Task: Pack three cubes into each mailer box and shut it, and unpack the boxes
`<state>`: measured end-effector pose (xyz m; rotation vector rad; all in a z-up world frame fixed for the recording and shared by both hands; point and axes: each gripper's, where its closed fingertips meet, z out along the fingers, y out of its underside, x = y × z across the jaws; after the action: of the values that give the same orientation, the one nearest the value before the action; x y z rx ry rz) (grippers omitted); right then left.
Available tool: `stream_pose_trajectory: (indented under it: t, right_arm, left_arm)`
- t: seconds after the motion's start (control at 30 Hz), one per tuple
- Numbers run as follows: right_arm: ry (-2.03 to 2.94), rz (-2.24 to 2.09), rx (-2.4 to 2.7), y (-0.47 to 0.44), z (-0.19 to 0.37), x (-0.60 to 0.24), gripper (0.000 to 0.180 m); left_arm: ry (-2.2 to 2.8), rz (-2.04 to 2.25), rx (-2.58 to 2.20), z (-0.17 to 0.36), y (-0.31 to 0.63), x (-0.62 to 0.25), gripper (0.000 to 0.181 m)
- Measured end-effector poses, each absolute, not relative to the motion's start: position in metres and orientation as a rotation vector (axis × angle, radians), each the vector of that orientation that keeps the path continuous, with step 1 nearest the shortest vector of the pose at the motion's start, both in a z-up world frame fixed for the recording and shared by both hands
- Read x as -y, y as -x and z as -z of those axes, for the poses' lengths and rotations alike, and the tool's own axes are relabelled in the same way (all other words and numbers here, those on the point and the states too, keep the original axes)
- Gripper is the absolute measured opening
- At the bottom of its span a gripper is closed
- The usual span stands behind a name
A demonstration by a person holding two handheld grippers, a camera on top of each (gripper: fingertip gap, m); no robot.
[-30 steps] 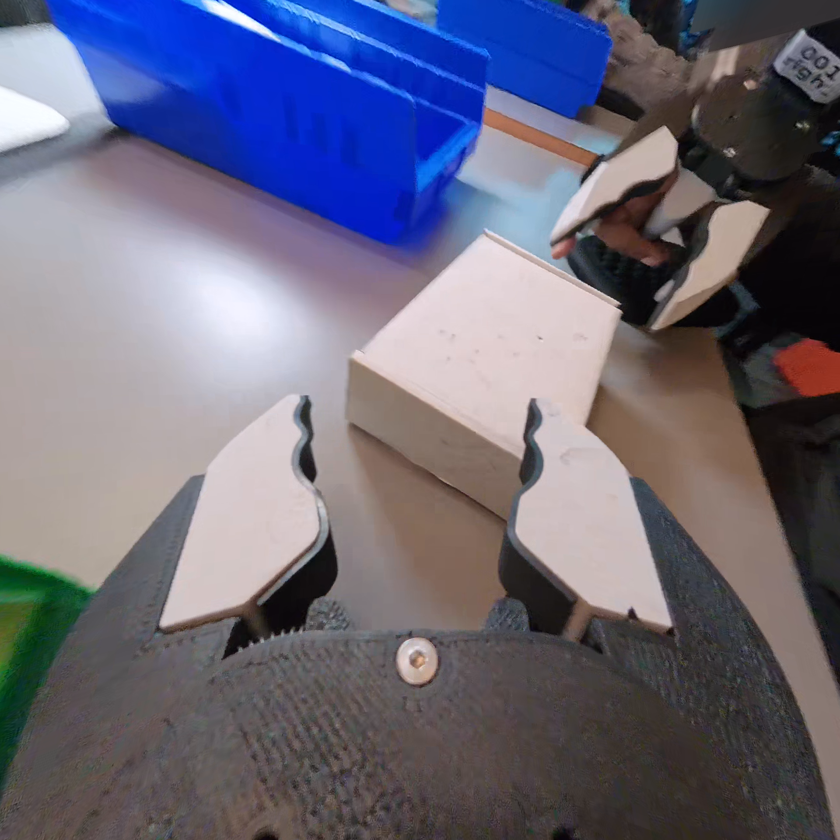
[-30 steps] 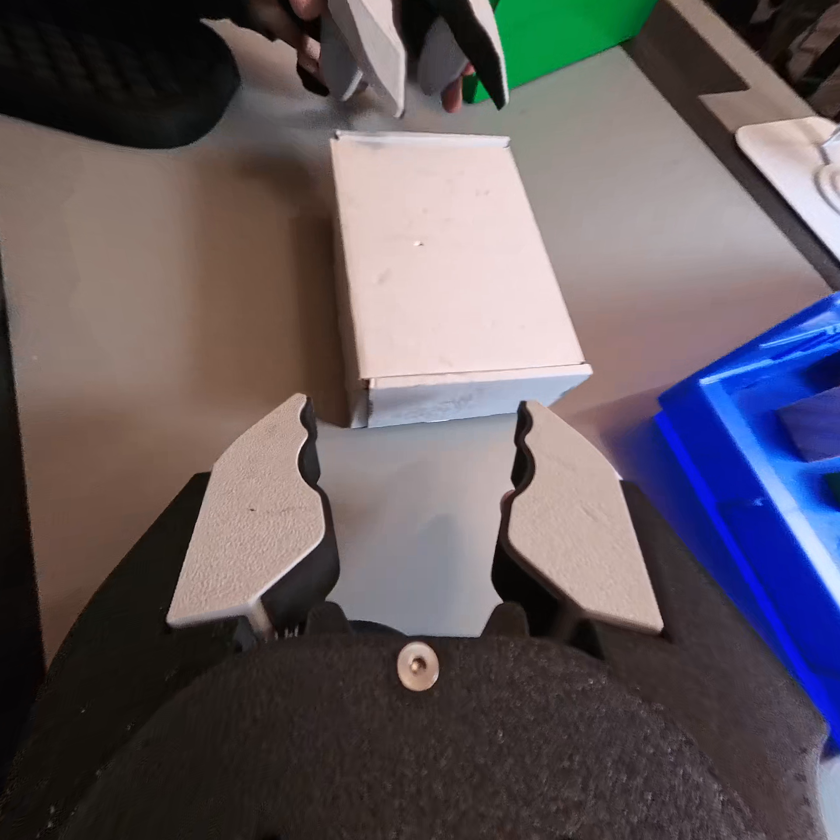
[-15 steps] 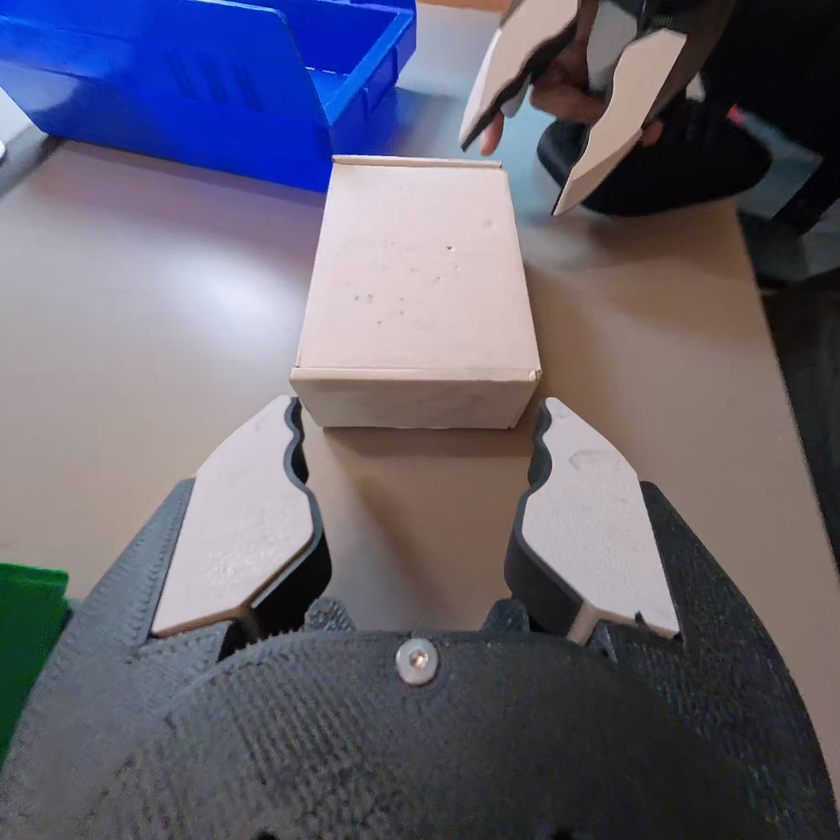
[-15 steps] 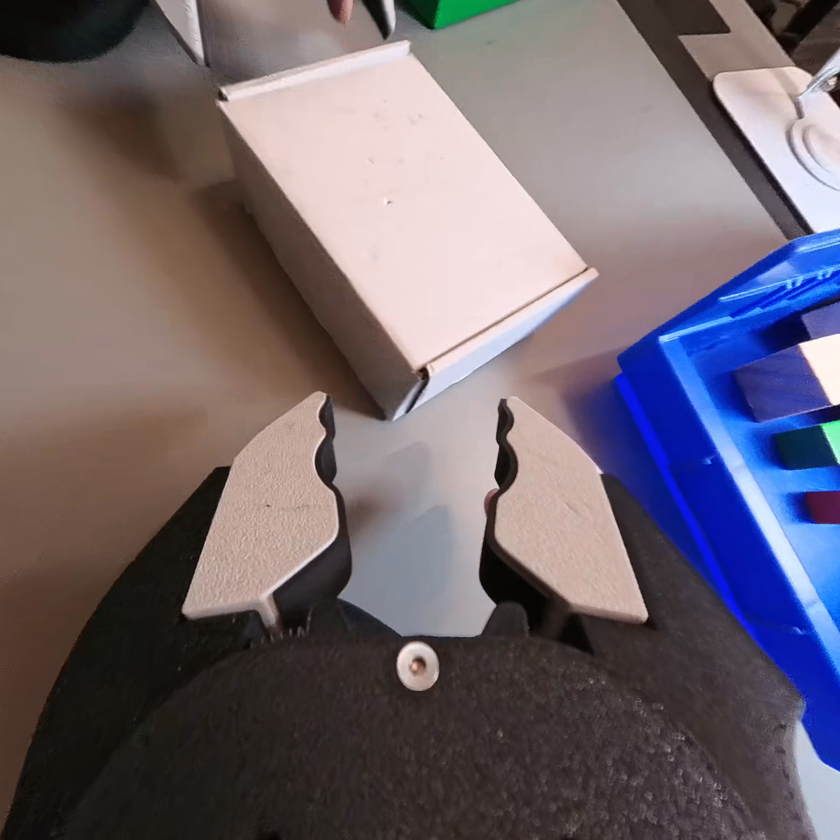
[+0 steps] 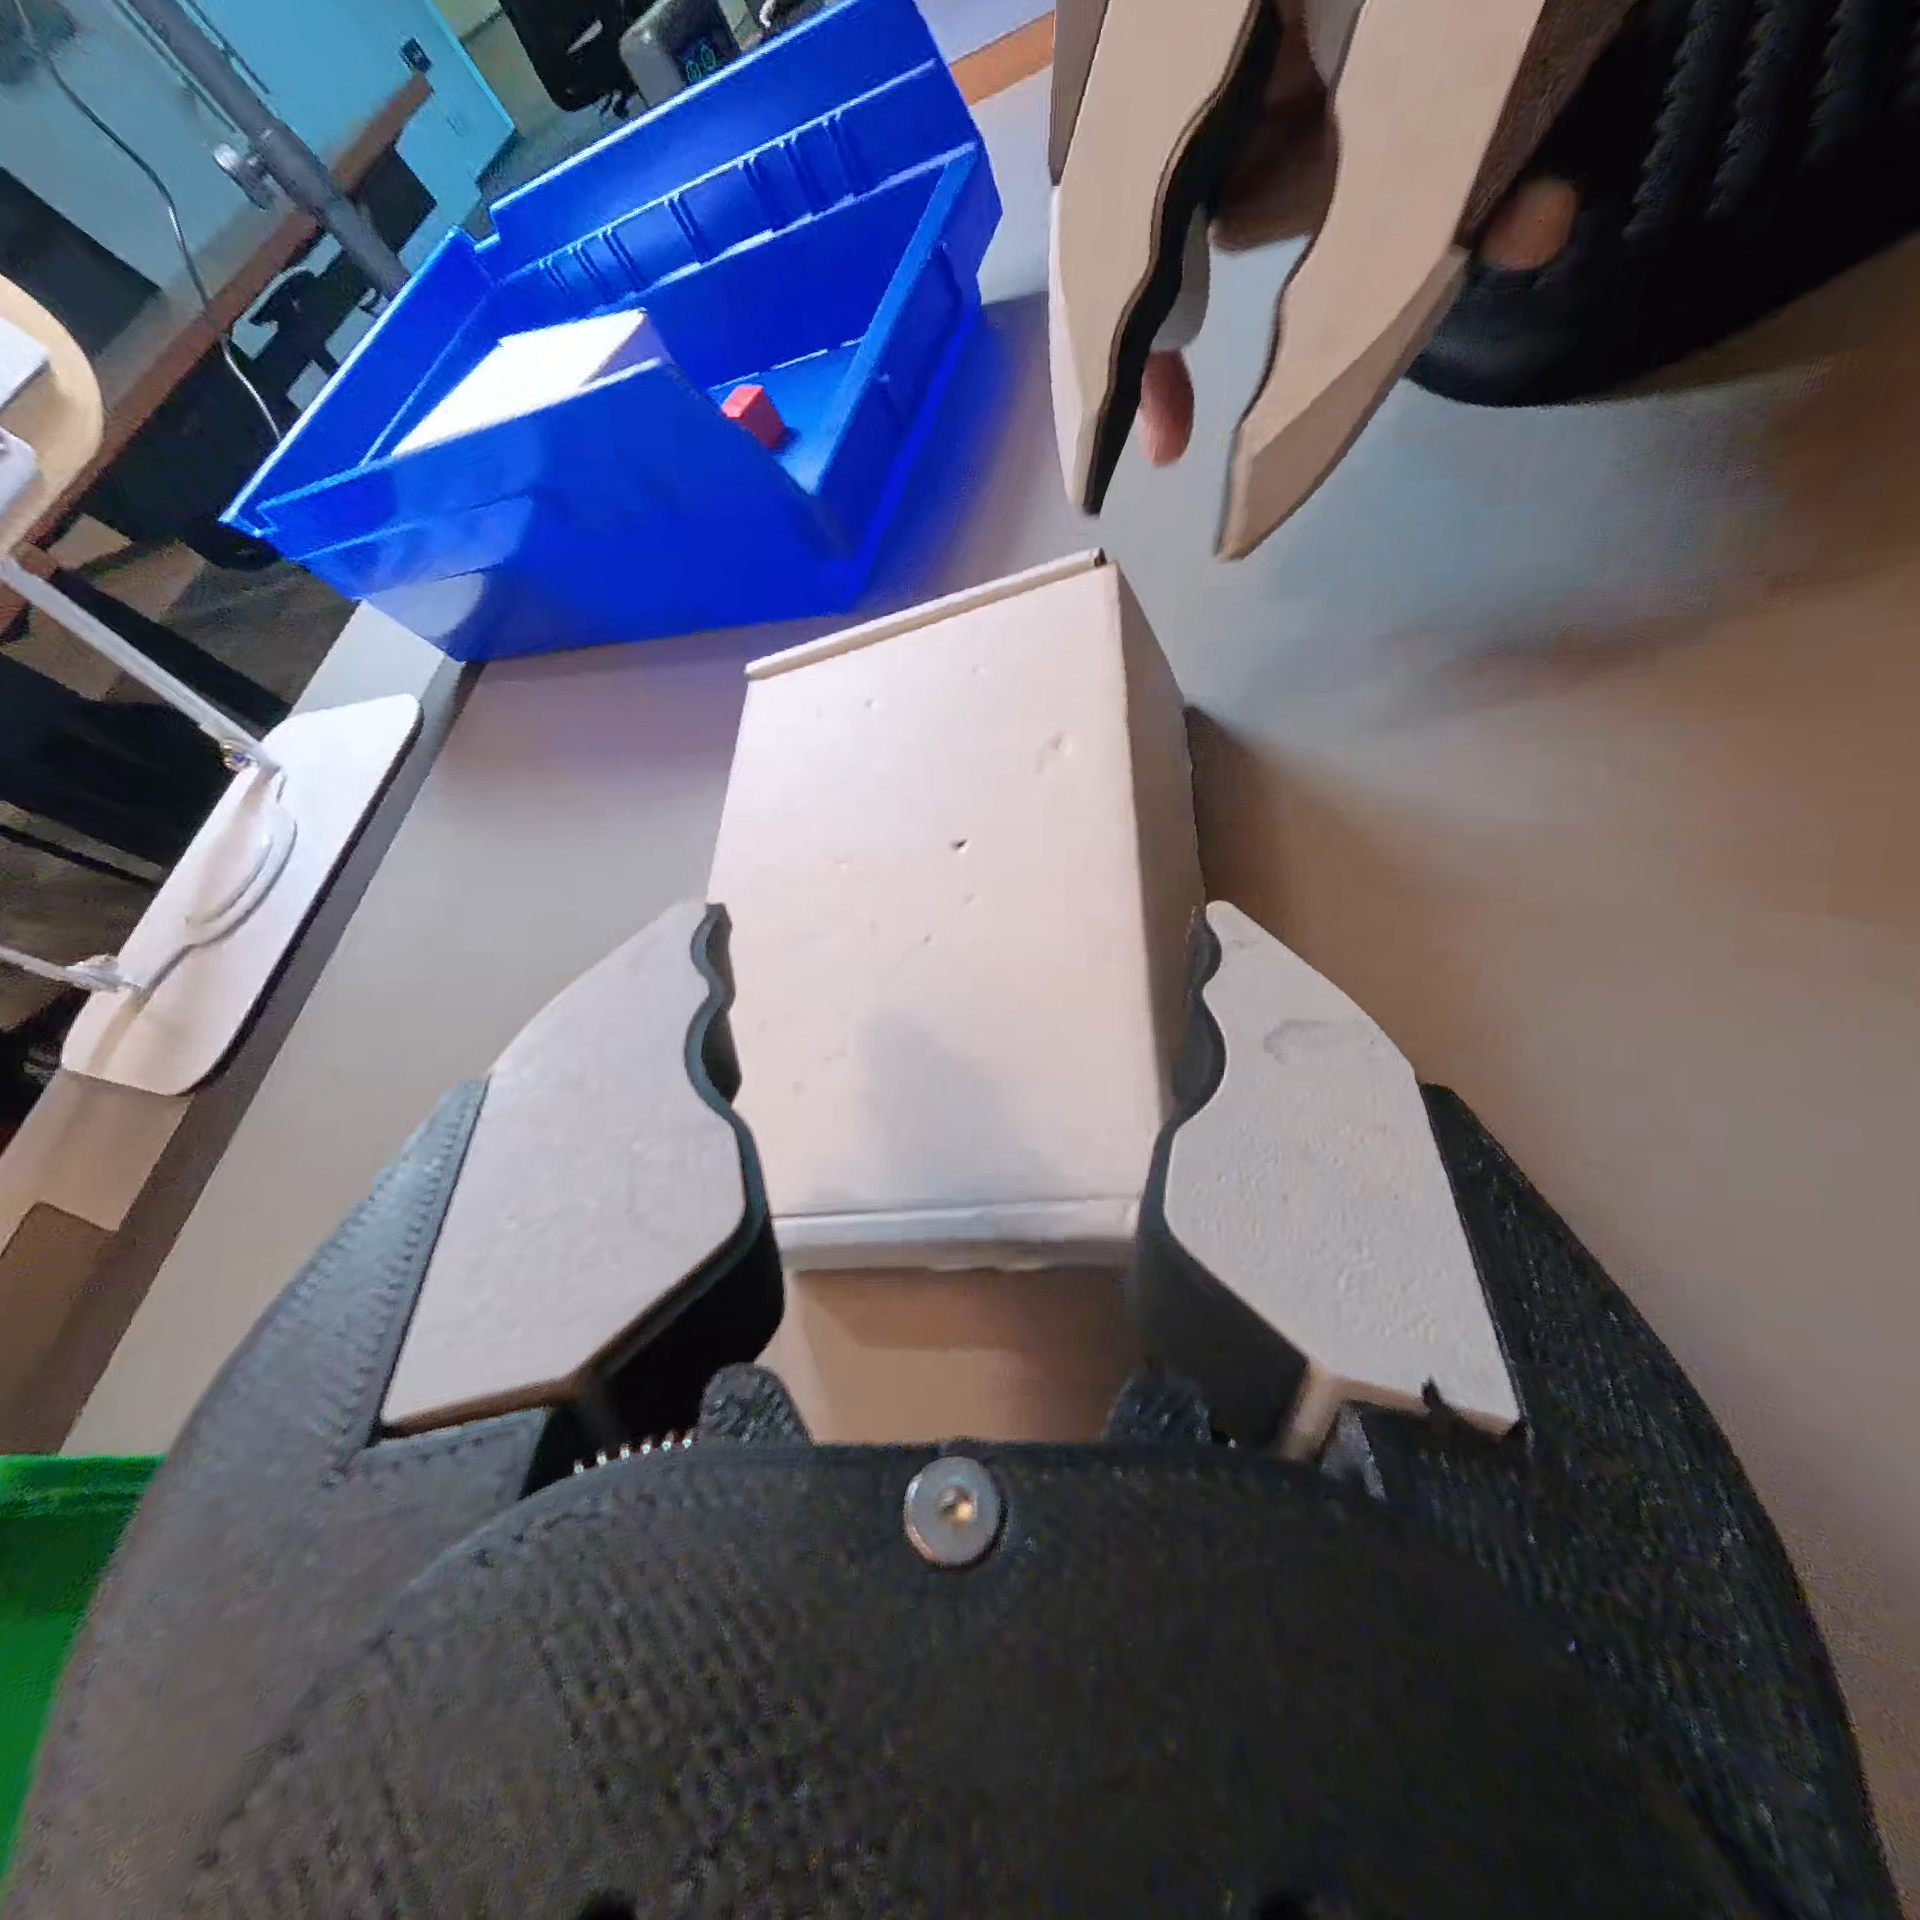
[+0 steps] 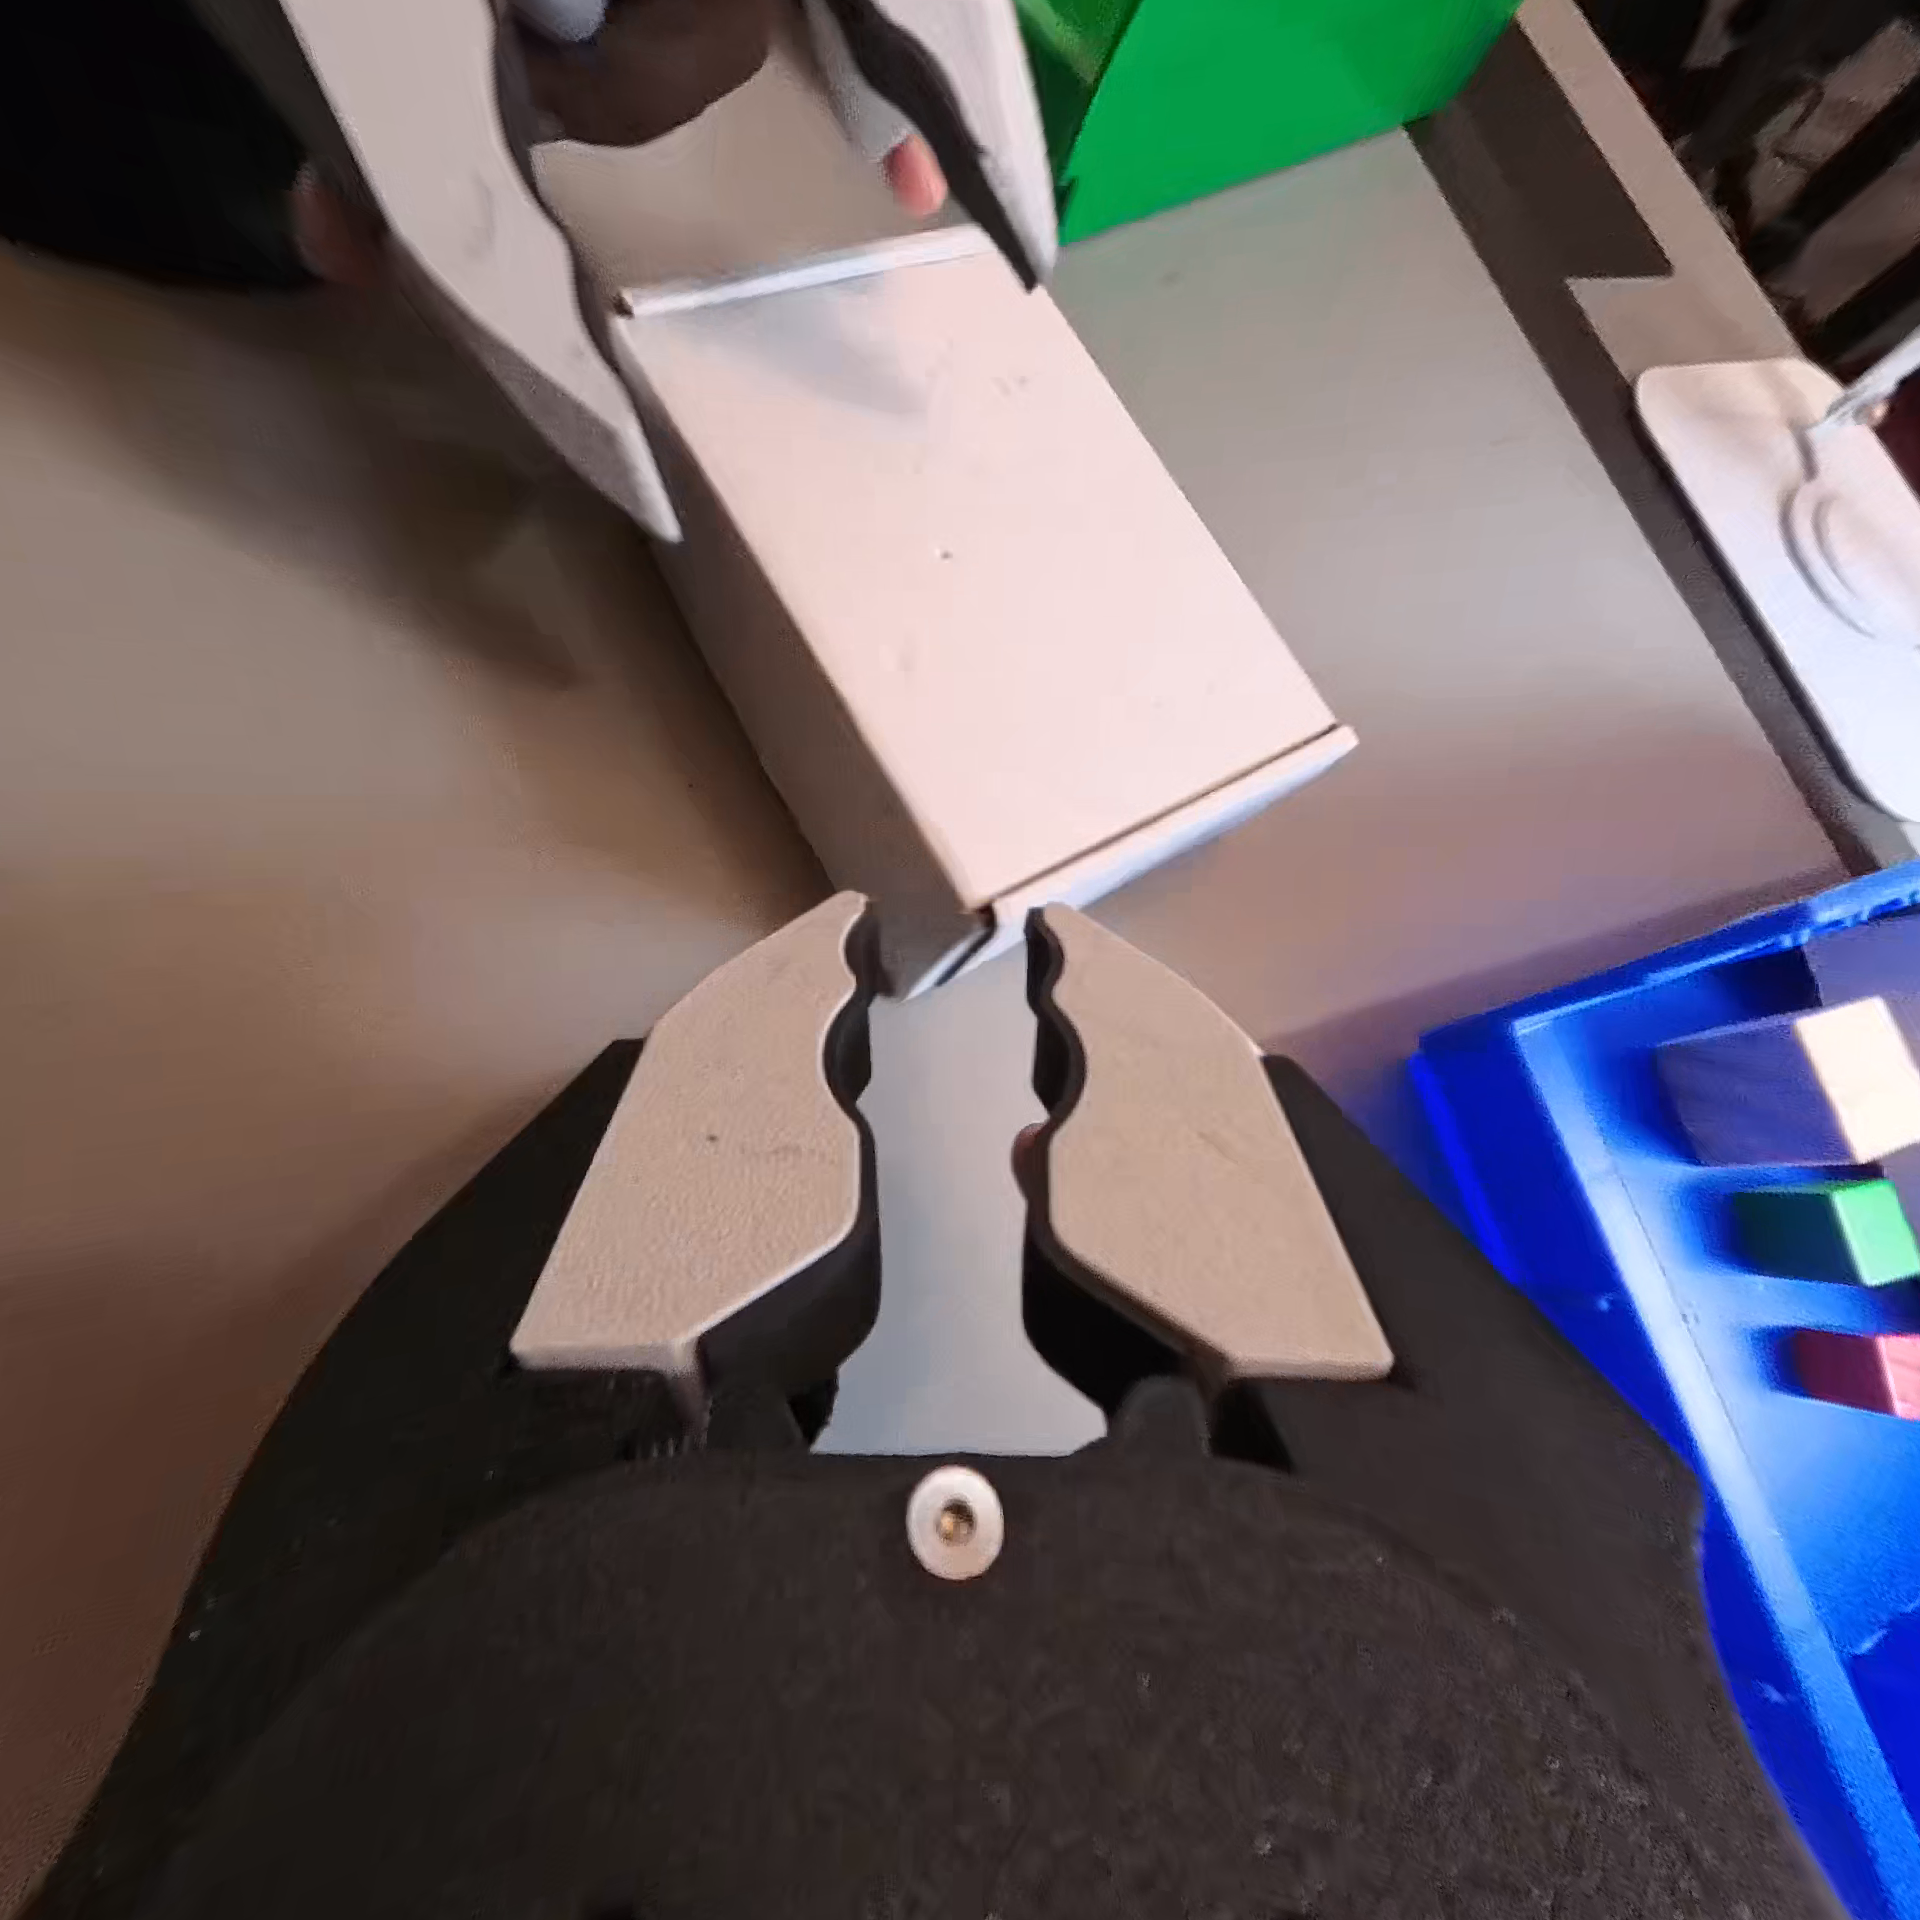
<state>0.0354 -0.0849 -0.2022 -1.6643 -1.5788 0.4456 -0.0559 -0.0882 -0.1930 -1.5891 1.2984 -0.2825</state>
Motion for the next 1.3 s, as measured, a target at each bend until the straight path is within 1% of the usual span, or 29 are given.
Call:
stream_pose_trajectory:
  t: [0.13,0.27,0.33,0.43,0.47,0.53,0.57,0.7,0.8,1.03,1.13,1.23,1.3]
  right_arm:
    - [1.728,-0.445,1.608,-0.043,0.209,0.086,0.054]
    - [1.778,-0.484,1.563,-0.043,0.224,0.083,0.081]
    - [1.781,-0.483,1.57,-0.041,0.23,0.076,0.085]
    - [1.767,-0.537,1.605,-0.029,0.236,0.073,0.082]
    - [1.763,-0.533,1.619,-0.024,0.238,0.071,0.076]
    - [1.763,-0.466,1.612,-0.02,0.239,0.062,0.066]
    - [1.761,-0.459,1.608,-0.02,0.238,0.06,0.061]
    - [1.812,-0.556,1.597,-0.026,0.232,0.076,0.057]
    - [1.915,-0.684,1.589,-0.037,0.224,0.094,0.057]
    - [2.287,-1.326,1.634,-0.06,0.187,0.151,0.053]
    - [2.331,-1.406,1.643,-0.063,0.186,0.152,0.055]
    - [2.323,-1.453,1.547,-0.06,0.185,0.135,0.068]
    - [2.279,-1.435,1.494,-0.058,0.184,0.122,0.07]
  left_arm:
    - [1.638,0.304,-1.253,0.19,0.086,0.089,0.09]
    - [1.796,0.522,-1.16,0.2,0.118,0.094,0.104]
    - [1.823,0.509,-1.234,0.215,0.123,0.099,0.106]
    - [1.815,0.343,-1.358,0.237,0.11,0.096,0.104]
    - [1.803,0.264,-1.378,0.241,0.106,0.091,0.097]
    - [1.819,0.135,-1.338,0.244,0.104,0.077,0.099]
    - [1.825,0.119,-1.329,0.243,0.104,0.074,0.098]
    - [1.81,0.13,-1.369,0.24,0.099,0.083,0.097]
    - [1.886,0.293,-1.366,0.231,0.087,0.103,0.097]
    - [2.279,0.966,-1.339,0.206,0.069,0.161,0.095]
    - [2.348,1.183,-1.244,0.2,0.069,0.159,0.091]
    - [2.343,1.352,-1.123,0.196,0.069,0.147,0.091]
    - [2.291,1.362,-1.092,0.196,0.07,0.137,0.091]
